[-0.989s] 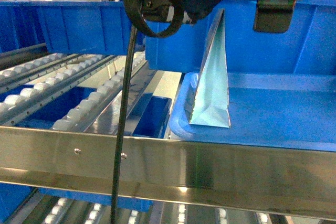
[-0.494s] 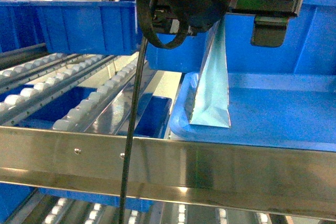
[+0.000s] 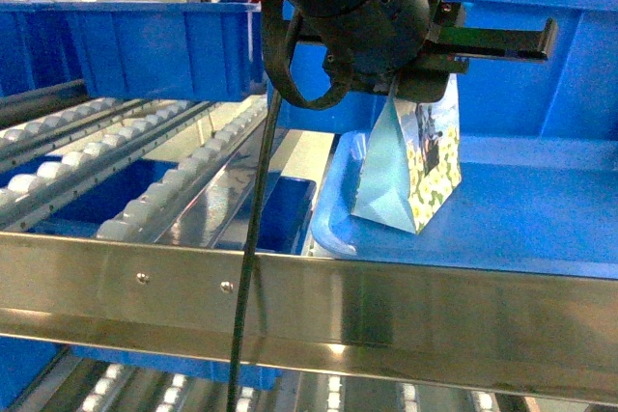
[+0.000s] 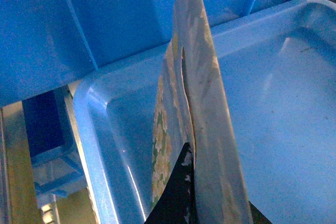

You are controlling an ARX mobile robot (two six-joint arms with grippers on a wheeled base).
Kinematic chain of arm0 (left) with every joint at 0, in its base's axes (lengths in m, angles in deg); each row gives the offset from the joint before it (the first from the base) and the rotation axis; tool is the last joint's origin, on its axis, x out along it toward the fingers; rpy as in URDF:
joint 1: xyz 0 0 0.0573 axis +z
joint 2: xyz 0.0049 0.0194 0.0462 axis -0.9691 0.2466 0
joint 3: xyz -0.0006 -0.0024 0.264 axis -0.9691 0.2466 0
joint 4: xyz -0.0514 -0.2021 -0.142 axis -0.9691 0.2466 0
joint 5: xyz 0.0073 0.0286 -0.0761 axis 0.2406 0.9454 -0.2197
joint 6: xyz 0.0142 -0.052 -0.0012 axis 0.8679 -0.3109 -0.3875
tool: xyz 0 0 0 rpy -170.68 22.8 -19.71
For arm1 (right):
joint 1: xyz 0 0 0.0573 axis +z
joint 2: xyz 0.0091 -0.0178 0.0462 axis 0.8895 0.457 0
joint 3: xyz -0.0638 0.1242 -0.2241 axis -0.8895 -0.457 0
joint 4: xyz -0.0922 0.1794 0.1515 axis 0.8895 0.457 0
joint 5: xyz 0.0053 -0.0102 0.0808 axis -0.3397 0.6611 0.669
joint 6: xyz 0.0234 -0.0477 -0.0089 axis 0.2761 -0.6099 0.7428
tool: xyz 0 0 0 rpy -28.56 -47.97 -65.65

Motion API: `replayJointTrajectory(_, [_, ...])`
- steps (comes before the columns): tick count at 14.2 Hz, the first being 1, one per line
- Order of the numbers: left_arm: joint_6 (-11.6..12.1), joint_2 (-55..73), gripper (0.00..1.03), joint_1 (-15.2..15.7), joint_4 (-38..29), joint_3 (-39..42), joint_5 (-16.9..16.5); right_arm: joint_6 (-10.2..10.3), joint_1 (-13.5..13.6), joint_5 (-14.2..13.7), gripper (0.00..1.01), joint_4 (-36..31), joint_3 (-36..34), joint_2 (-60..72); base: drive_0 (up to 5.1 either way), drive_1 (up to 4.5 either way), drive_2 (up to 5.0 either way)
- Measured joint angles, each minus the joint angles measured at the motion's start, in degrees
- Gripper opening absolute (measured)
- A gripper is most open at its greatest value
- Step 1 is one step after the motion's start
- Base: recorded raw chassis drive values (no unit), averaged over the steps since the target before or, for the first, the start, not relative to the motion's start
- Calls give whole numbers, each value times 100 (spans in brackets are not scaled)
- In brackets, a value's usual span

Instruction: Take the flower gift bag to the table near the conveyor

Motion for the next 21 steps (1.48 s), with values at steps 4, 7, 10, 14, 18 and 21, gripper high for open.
replayJointTrajectory(4, [-79, -984, 2, 356, -752, 1113, 262, 0, 0, 0, 2, -7, 0, 0, 0, 0, 0])
replayJointTrajectory(7, [-136, -1759, 2, 507, -1062, 1408, 402, 0, 0, 0, 2, -2, 0, 0, 0, 0, 0])
replayJointTrajectory(10, [-232, -2588, 2, 623, -1102, 1714, 586, 0, 0, 0, 2, 2, 0, 0, 0, 0, 0])
replayJointTrajectory(14, [-310, -3189, 2, 623, -1016, 2155, 883, 0, 0, 0, 2, 2, 0, 0, 0, 0, 0])
replayJointTrajectory(18, [-326, -3657, 2, 511, -839, 2341, 1095, 0, 2, 0, 2, 2, 0, 0, 0, 0, 0])
replayJointTrajectory(21, [-326, -3670, 2, 485, -822, 2352, 1097, 0, 0, 0, 2, 0, 0, 0, 1, -130, 132])
